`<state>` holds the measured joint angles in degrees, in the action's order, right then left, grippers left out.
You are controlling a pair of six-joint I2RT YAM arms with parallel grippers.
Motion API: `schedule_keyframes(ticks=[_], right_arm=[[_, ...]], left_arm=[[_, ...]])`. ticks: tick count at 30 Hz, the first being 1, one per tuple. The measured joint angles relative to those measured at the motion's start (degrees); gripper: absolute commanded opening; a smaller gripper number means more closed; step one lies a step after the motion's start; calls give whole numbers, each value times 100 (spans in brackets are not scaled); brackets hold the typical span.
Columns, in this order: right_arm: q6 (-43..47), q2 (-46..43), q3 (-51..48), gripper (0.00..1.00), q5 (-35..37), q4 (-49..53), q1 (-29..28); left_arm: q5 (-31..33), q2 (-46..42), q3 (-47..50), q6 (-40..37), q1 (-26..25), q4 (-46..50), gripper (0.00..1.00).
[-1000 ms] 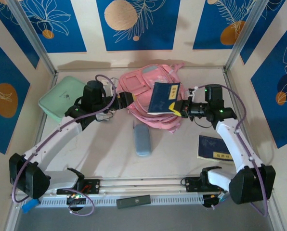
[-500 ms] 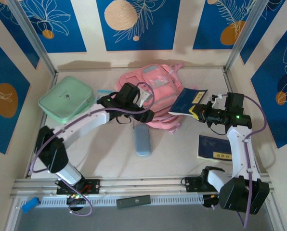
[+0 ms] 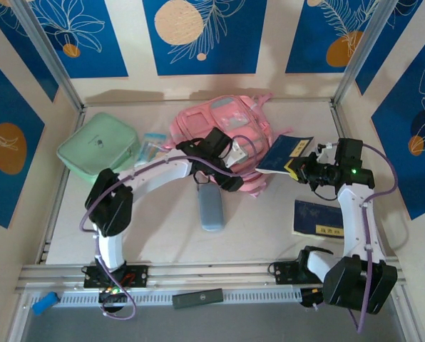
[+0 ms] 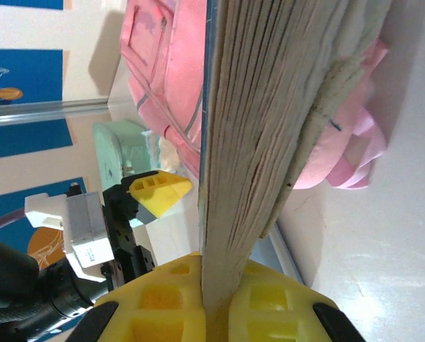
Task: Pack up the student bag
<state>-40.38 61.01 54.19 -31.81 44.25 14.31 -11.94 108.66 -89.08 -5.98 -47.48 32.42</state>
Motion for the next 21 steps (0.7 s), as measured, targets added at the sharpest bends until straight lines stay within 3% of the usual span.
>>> schedule_keyframes(ticks=[9, 17, 21], right_arm=[[-2, 160, 0, 0, 39, -7, 101], [-4, 160, 0, 0, 37, -9, 160], [-4, 170, 0, 0, 35, -11, 157]], left_arm=[[85, 614, -334, -358, -13, -63, 78], [376, 1182, -837, -667, -17, -197, 52], [393, 1438, -1174, -776, -17, -192, 31]])
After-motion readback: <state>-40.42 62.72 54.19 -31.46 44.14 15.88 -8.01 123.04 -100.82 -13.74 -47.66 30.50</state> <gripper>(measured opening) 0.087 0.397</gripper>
